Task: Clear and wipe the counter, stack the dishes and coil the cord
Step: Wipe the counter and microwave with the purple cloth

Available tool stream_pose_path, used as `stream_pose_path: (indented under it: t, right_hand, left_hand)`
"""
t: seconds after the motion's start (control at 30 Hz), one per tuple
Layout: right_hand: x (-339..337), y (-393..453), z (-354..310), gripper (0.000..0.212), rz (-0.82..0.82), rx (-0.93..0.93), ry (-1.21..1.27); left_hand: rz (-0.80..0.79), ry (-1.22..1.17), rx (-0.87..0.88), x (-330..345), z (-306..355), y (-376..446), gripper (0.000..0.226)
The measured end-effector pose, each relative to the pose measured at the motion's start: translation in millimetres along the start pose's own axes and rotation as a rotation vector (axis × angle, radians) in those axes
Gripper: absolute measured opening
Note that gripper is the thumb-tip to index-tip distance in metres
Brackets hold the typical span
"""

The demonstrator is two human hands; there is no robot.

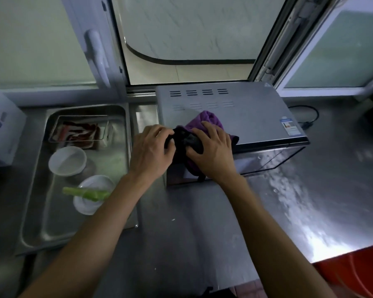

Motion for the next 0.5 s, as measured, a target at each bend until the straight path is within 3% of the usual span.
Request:
stream_pose_path:
  t: [0.23,0.5]
  right_hand:
    - [-22.5,-55.7,53.6,0.057,0.236,0.076,-0.041]
    - [-36.3,-85.1,141.7,0.058,0.442,0.240,0.144]
  left_hand:
    - [-0.092,-0.027,0.138,32.1,61.4,2.3,0.027]
    - [-0.202,0.039,0.285,77.4,133.0,8.7,0.037]
Point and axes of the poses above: each hand's wrist, its own y-axis towards the middle knuckle, its own x-axis out of the palm, z = x × y, the point moved 10 cm from there along y, towards the middle knuckle, and after that the axes turned 5 degrees about -x, right-handed, at the moved point
